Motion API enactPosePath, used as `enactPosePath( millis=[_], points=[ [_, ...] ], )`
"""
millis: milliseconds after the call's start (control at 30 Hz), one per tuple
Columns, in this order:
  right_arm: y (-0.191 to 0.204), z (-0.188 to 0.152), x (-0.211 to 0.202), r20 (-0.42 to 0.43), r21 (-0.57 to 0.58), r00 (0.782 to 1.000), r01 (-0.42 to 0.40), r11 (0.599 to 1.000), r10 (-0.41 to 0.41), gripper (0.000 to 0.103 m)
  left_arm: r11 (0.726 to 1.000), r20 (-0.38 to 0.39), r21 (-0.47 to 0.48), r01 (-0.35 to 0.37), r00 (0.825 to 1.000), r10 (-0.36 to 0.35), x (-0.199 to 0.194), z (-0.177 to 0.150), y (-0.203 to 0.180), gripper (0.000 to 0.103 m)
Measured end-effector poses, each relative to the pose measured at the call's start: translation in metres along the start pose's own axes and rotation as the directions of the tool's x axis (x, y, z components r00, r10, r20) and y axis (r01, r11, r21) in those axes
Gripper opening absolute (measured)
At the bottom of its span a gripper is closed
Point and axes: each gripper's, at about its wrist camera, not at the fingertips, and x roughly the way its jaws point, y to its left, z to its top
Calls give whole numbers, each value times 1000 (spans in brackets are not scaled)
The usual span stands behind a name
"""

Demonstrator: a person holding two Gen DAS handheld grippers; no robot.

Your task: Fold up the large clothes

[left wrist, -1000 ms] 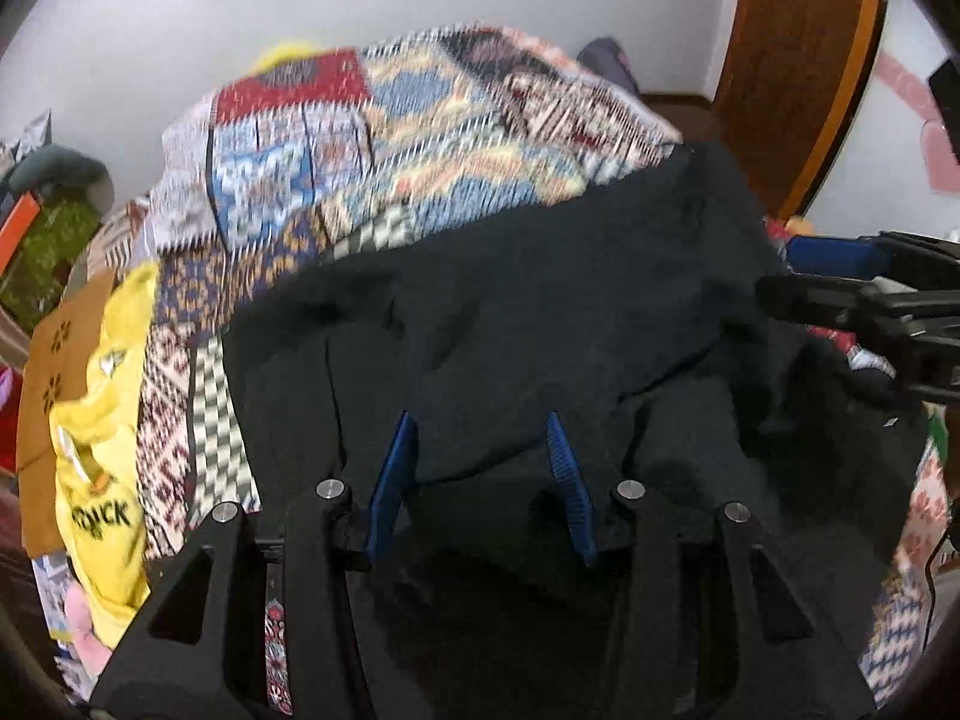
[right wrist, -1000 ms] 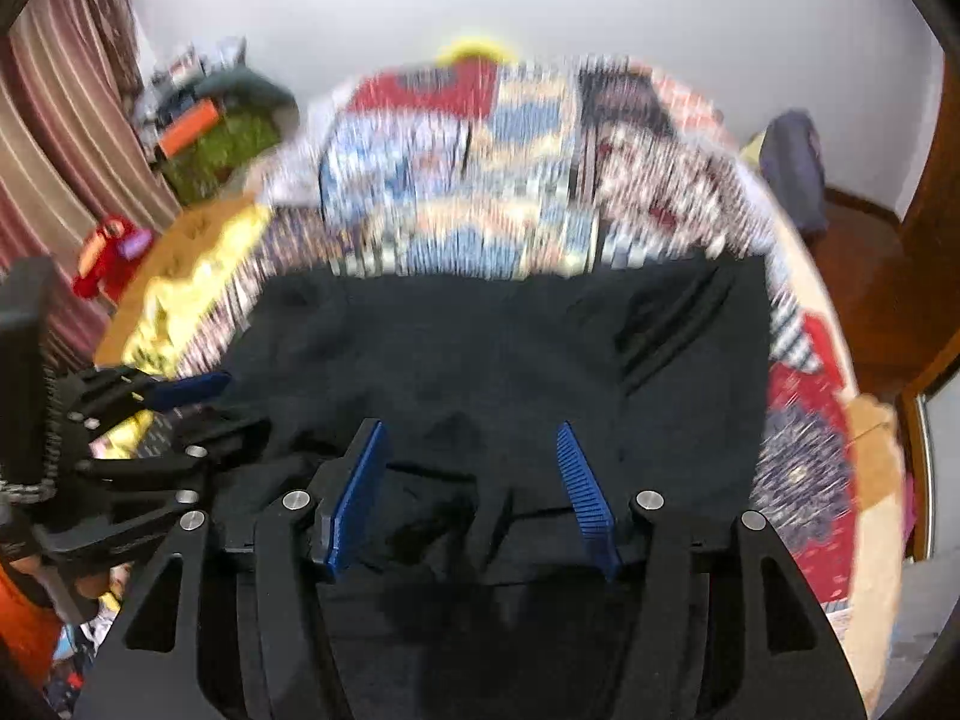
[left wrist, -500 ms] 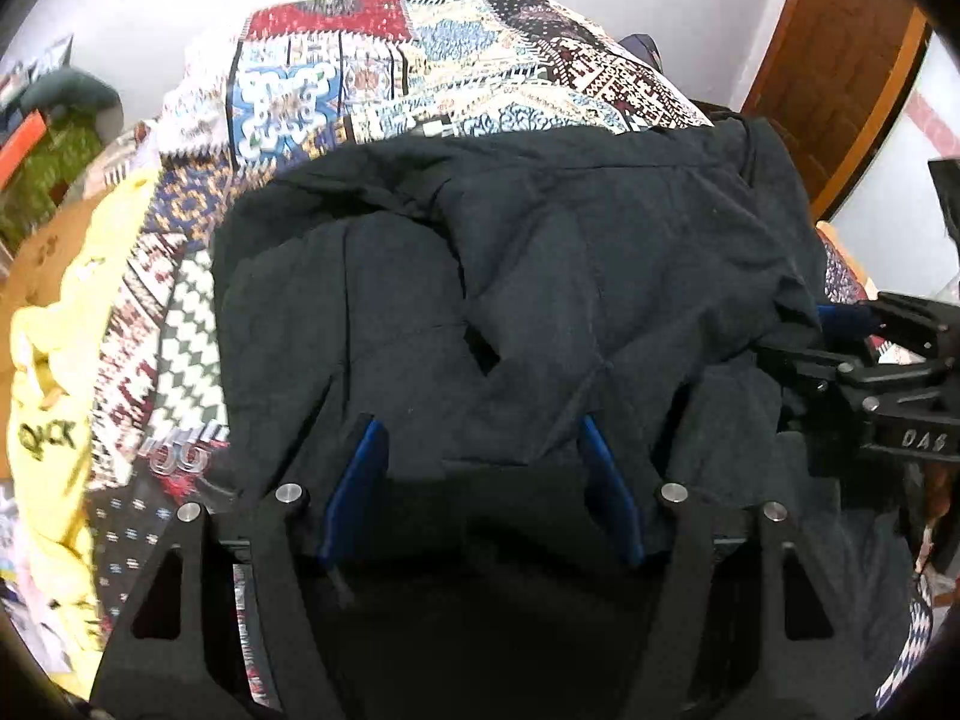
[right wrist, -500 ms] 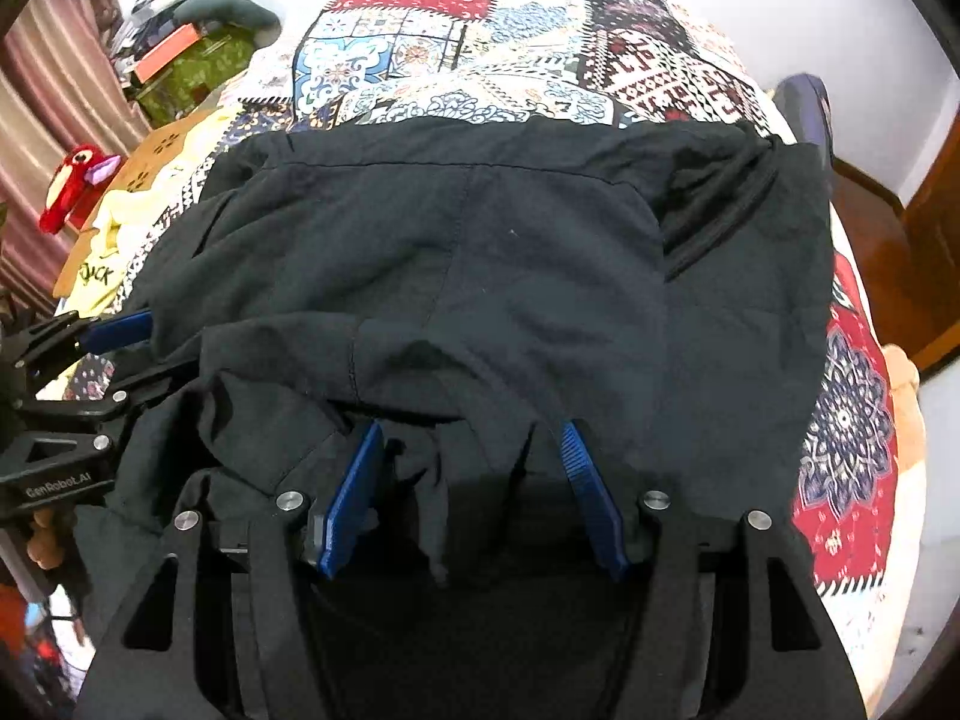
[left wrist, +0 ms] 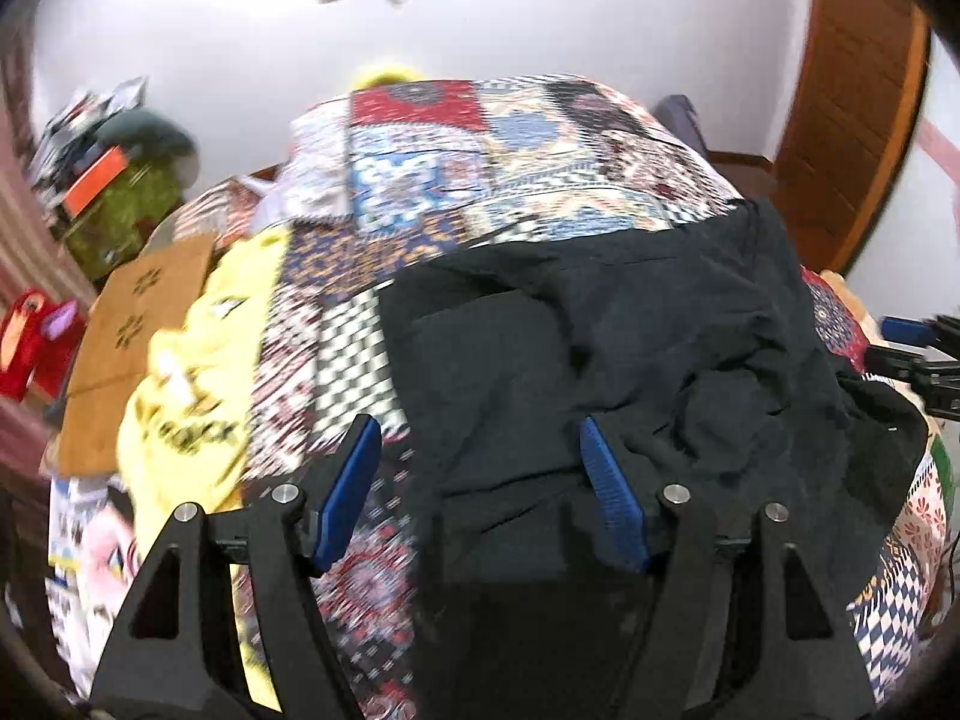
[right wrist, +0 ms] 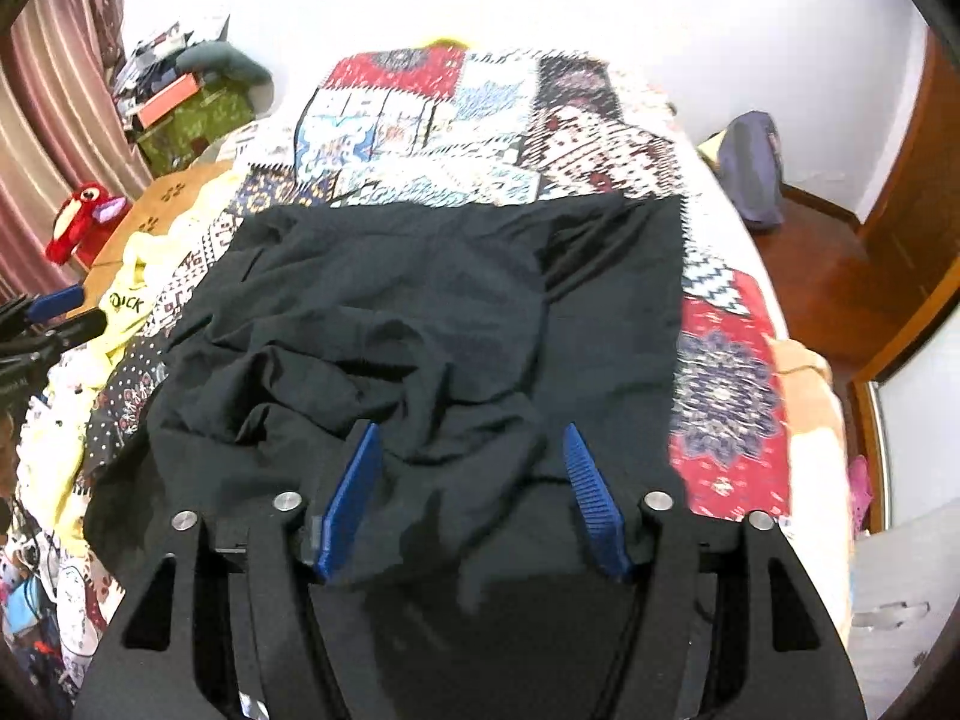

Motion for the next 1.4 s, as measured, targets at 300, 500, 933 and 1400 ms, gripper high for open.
enactPosePath(
  millis=[300,500,933,1400],
  points=[
    [-42,-31,-27,7,88,996,90,992,-91,64,991,-125,-132,-28,992,11,-7,-68,59,70],
    [-75,-64,-32,-41,177,991,135,975,-130,64,978,-231,-204,35,969,-83,8,-120,63,70],
    [-139,-130,-15,-172,360,978,178,916,-122,64,942,-327,-310,124,917,-229,37,-175,34,70],
    [-133,-118,14,-149,280,986,116,953,-77,20,985,-239,-161,66,966,-104,-4,-154,27,28]
  ],
)
